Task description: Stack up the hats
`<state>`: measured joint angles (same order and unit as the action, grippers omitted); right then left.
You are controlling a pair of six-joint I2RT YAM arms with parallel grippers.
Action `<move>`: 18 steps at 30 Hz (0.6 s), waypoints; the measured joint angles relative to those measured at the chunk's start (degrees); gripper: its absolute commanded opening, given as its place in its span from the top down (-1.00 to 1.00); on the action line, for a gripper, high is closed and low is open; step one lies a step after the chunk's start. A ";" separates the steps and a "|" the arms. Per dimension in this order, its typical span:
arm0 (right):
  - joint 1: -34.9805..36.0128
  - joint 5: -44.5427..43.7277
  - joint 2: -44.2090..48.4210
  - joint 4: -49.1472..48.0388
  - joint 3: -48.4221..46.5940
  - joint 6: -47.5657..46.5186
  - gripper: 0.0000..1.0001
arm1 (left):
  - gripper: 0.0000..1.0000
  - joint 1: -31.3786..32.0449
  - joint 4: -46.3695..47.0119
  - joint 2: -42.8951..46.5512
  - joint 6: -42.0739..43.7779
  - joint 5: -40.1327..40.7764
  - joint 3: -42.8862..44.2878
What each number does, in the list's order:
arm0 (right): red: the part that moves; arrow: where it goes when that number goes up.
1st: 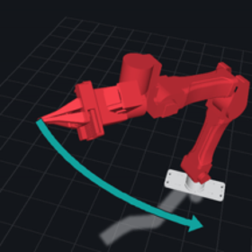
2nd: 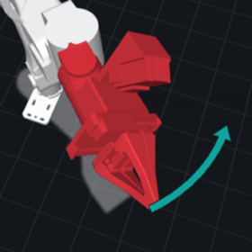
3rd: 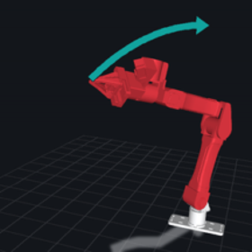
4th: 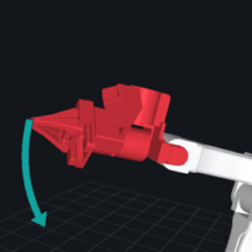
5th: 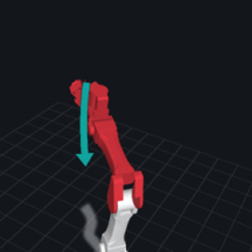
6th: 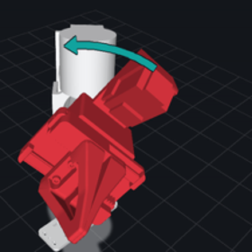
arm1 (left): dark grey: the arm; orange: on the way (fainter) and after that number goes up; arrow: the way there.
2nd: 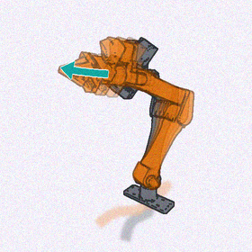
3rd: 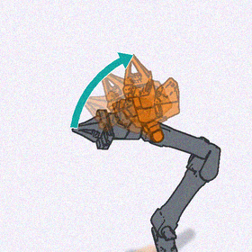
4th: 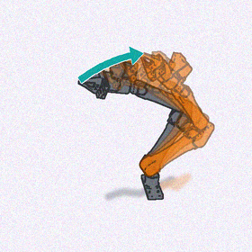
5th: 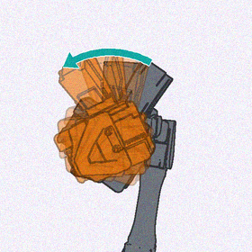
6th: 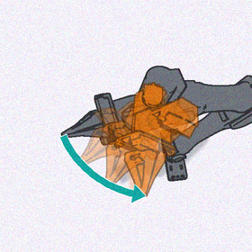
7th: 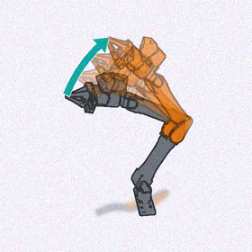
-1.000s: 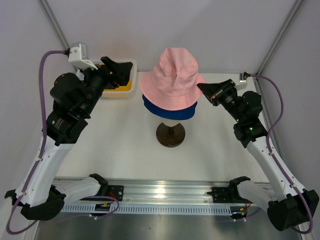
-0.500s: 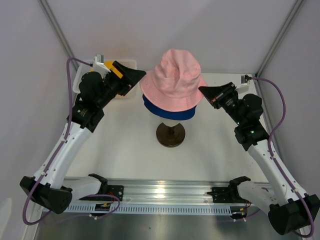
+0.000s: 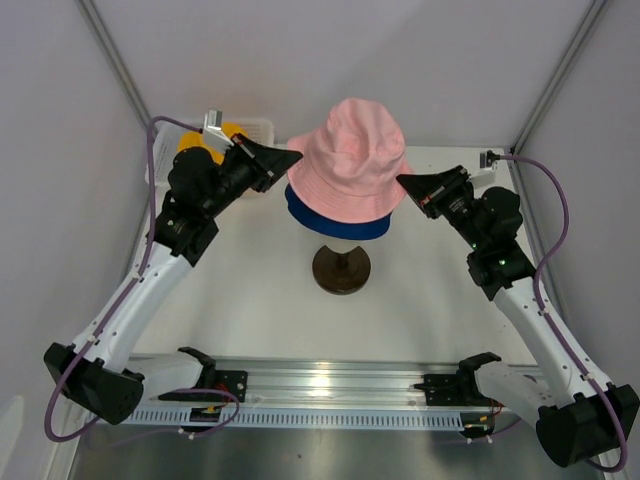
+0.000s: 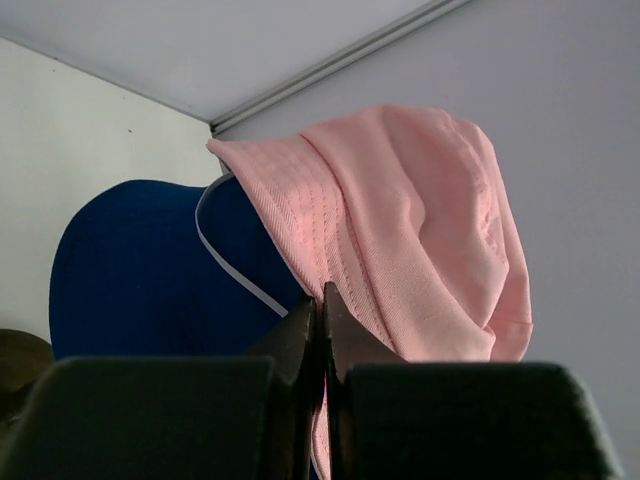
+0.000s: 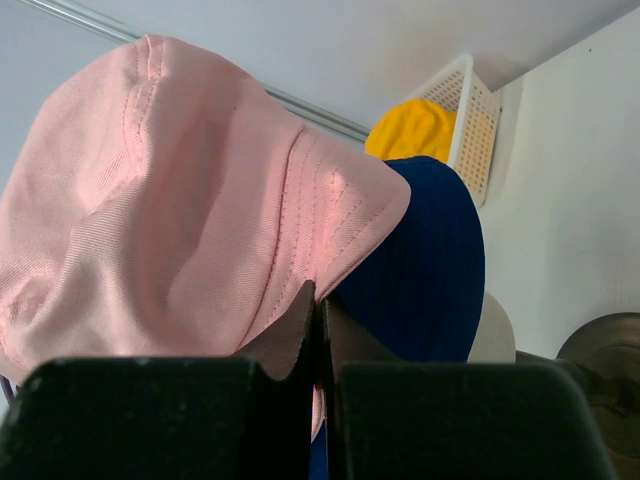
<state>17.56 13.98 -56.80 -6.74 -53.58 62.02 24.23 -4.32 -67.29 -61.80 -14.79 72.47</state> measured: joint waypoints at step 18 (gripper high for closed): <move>0.50 -0.04 -0.44 2.78 0.52 -1.05 1.00 | 0.99 1.81 0.44 6.60 -2.82 8.46 -10.54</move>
<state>18.06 13.93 -57.23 -3.97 -53.06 60.97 26.04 -3.88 -60.69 -64.62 -6.33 61.93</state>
